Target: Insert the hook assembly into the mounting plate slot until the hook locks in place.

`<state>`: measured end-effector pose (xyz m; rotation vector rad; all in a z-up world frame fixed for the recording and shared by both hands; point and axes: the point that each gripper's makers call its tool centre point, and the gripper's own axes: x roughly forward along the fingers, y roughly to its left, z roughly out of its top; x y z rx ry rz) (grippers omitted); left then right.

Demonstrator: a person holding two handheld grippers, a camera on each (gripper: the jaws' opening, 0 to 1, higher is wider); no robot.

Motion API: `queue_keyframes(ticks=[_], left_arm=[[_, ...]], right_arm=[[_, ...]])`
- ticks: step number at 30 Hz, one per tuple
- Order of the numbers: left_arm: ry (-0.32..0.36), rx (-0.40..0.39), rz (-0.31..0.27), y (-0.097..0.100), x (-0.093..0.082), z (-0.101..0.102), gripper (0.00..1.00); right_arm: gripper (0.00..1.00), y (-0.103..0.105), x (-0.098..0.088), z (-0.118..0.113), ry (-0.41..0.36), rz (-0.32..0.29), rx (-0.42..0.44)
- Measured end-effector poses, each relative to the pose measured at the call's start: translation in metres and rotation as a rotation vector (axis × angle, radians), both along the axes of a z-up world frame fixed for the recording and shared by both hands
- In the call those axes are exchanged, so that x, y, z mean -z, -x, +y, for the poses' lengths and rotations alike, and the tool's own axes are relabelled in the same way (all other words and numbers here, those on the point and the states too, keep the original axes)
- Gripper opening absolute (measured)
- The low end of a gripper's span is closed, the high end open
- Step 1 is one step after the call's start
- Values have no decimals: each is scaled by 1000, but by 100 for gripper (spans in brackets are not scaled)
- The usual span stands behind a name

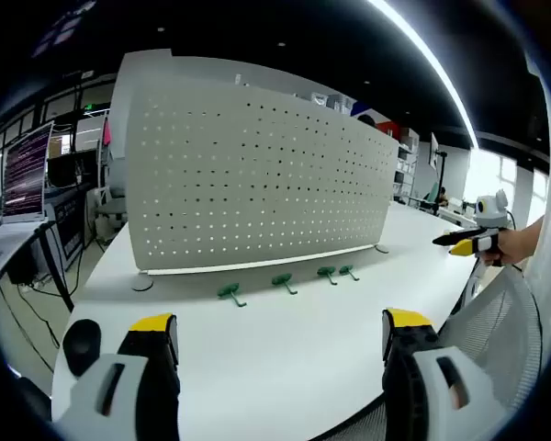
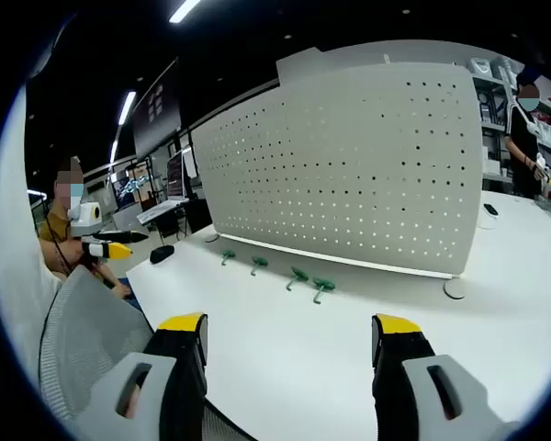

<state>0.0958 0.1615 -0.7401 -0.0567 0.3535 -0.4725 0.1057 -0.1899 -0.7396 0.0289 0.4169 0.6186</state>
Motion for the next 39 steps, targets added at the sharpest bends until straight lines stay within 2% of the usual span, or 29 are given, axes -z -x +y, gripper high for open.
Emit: queue_keyframes(ticks=[11, 15, 21, 34, 39], left_arm=[[-1, -12, -3, 2, -1, 5, 94], [-12, 15, 12, 1, 6, -1, 95], [-14, 35, 8, -3, 3, -7, 94], [-21, 59, 19, -8, 4, -11, 94], [-34, 72, 40, -7, 9, -11, 94]], right_arm=[[70, 1, 0, 1, -15, -4, 13], [70, 6, 4, -1, -12, 3, 24], [70, 9, 7, -6, -10, 9, 41], [71, 2, 5, -9, -10, -13, 53], [71, 2, 8, -8, -10, -20, 54]])
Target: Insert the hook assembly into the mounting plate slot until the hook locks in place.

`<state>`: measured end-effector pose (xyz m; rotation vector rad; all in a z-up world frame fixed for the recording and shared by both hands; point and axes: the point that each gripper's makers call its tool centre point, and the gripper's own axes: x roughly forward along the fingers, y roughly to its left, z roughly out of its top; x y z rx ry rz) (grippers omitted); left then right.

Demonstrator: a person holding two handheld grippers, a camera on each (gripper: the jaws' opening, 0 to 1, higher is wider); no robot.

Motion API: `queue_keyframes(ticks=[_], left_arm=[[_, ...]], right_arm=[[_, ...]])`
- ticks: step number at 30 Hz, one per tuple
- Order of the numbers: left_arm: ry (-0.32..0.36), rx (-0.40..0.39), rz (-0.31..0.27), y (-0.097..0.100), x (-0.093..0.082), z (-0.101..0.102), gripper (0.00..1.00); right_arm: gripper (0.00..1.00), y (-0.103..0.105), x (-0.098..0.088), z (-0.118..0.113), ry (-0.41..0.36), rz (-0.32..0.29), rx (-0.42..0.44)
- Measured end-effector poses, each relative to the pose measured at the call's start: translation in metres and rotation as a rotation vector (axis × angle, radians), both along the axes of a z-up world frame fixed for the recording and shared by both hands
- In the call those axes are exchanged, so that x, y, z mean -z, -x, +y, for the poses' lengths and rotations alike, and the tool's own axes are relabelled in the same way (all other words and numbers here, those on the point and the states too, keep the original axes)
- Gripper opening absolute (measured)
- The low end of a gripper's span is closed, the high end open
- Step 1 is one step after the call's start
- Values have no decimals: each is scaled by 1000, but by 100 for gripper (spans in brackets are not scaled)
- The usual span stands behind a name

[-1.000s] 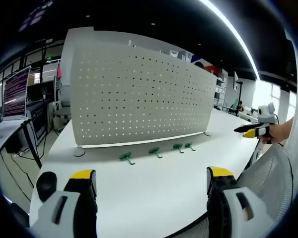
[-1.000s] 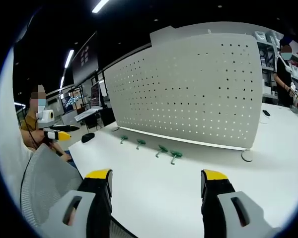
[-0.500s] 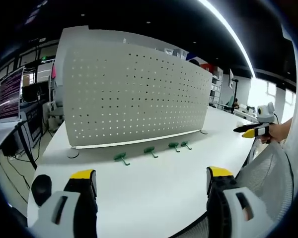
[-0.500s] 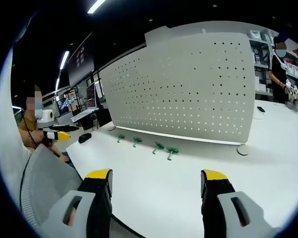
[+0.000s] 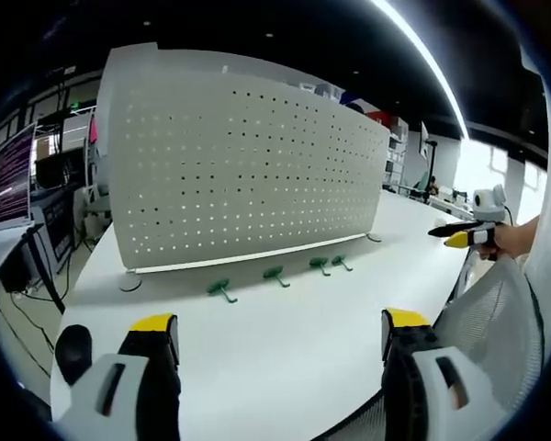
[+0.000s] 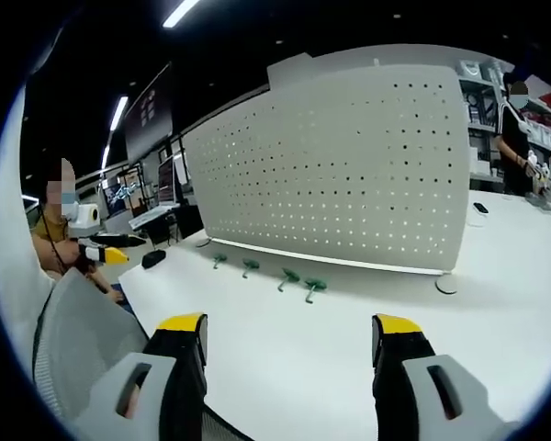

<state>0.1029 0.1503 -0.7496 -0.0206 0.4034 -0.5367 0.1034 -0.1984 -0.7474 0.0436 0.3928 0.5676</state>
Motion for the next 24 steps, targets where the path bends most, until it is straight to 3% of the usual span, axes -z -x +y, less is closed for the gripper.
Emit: queue_keyframes(ticks=[24], left_arm=[[-29, 67, -2, -4, -7, -6, 94]], right_arm=[[71, 3, -4, 7, 0, -15, 2]])
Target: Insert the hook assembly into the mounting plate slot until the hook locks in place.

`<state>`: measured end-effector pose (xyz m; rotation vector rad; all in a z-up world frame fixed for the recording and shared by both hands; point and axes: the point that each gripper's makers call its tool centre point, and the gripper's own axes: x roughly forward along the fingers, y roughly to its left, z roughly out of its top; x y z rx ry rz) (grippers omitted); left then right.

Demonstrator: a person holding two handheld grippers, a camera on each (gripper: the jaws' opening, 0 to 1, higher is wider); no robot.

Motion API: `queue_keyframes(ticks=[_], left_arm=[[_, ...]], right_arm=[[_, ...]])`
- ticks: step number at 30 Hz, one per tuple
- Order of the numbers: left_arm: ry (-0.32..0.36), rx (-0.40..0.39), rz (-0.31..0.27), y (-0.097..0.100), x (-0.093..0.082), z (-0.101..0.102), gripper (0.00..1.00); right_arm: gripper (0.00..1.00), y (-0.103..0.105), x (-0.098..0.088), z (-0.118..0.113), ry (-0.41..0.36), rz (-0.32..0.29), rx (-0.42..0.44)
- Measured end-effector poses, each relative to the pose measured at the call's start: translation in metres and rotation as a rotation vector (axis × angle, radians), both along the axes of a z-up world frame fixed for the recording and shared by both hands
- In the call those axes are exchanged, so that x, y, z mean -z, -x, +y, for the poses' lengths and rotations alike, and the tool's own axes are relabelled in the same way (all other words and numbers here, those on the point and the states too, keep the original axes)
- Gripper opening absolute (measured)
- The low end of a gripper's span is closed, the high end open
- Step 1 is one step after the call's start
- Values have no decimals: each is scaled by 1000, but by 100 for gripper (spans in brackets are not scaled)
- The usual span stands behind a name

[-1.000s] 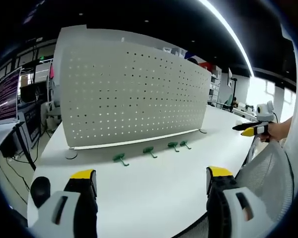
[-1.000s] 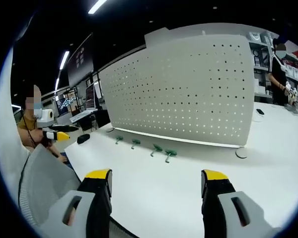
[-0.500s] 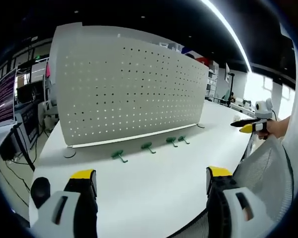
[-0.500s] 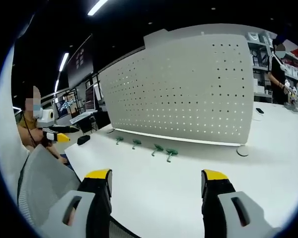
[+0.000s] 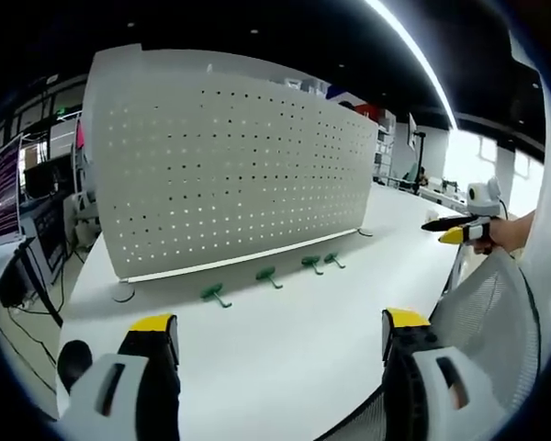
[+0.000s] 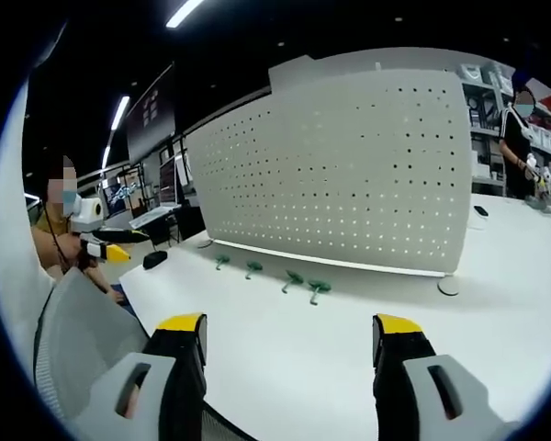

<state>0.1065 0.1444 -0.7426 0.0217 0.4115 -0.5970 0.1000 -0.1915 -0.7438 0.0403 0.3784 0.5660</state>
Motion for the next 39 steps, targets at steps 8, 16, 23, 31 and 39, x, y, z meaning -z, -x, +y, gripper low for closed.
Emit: queue_keyframes(ticks=[8, 16, 23, 31, 39], left_arm=[[-52, 104, 56, -4, 10, -4, 95], [-147, 203, 92, -16, 19, -6, 95], [-218, 270, 120, -30, 28, -5, 95], [-286, 361, 163, -46, 37, -4, 95], [-333, 405, 177, -66, 45, -1, 95]], right_arm=[[71, 2, 2, 5, 38, 5, -32], [71, 4, 6, 7, 61, 25, -46], [71, 6, 7, 4, 64, 29, -40], [71, 9, 8, 2, 65, 37, -39], [70, 10, 10, 2, 71, 43, -44]])
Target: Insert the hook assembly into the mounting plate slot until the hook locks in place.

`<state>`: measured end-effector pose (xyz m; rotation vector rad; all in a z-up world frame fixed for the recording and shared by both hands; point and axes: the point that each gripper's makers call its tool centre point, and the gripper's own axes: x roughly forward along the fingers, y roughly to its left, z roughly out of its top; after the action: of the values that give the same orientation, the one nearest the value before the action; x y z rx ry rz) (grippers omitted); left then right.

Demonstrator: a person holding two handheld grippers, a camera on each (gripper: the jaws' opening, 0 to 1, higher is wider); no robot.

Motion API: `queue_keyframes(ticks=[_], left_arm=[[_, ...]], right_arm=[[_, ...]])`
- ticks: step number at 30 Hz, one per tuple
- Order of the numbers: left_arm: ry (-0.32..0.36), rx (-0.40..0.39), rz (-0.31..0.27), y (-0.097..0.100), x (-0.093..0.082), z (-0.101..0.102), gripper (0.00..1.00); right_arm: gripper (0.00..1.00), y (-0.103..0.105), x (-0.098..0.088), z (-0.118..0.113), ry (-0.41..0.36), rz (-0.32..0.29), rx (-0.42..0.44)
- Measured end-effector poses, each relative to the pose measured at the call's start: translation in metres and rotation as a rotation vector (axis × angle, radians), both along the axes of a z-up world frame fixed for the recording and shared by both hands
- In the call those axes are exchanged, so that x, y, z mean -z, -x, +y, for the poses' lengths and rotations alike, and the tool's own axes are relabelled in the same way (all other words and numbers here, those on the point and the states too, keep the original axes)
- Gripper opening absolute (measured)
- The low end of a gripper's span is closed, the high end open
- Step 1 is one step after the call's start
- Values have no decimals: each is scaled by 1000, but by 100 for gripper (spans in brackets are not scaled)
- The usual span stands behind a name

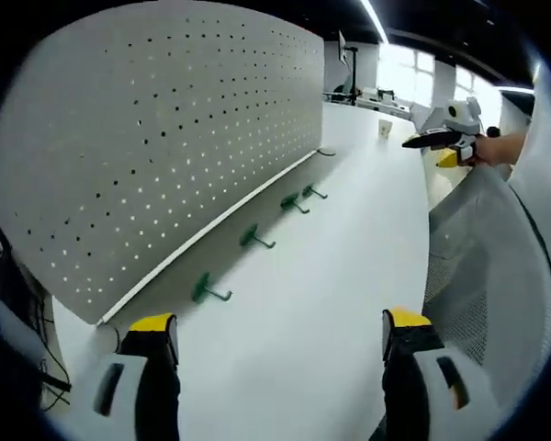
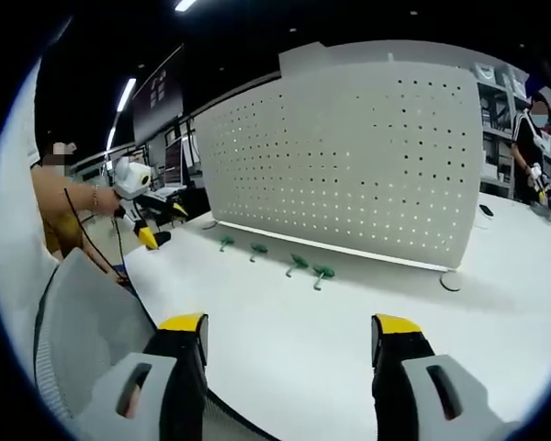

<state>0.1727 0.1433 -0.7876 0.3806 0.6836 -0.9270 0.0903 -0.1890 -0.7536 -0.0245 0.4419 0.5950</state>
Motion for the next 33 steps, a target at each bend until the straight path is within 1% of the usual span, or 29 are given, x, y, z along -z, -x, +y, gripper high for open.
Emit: queue_keyframes(ticks=[3, 7, 9, 11, 13, 16, 19, 24, 30, 31, 33], left_arm=[[-34, 25, 8, -7, 6, 2, 95], [-55, 43, 13, -16, 11, 2, 94], [-82, 57, 20, -20, 16, 4, 94], [-87, 62, 19, -24, 18, 3, 94], [-105, 78, 23, -29, 23, 3, 94], [-146, 109, 25, -34, 30, 3, 93], [-157, 115, 34, -39, 35, 3, 93], [-207, 154, 42, -44, 47, 4, 93], [-227, 177, 68, -54, 60, 5, 92], [-240, 182, 70, -56, 62, 6, 91], [-249, 194, 62, -59, 63, 5, 91]], right_arm=[[70, 0, 0, 2, 3, 1, -3], [70, 1, 0, 2, 4, 2, -6], [70, 1, 0, 3, 3, 2, -8], [70, 2, 0, 3, 3, 1, -8], [70, 3, 1, 3, 5, 3, -10], [70, 4, 1, 4, 11, 2, -12], [70, 4, 1, 3, 11, 1, -12], [70, 4, 2, 2, 9, 1, -8], [70, 7, 3, 2, 9, 6, -6], [70, 7, 3, 1, 10, 7, -5], [70, 7, 3, 0, 10, 7, -2]])
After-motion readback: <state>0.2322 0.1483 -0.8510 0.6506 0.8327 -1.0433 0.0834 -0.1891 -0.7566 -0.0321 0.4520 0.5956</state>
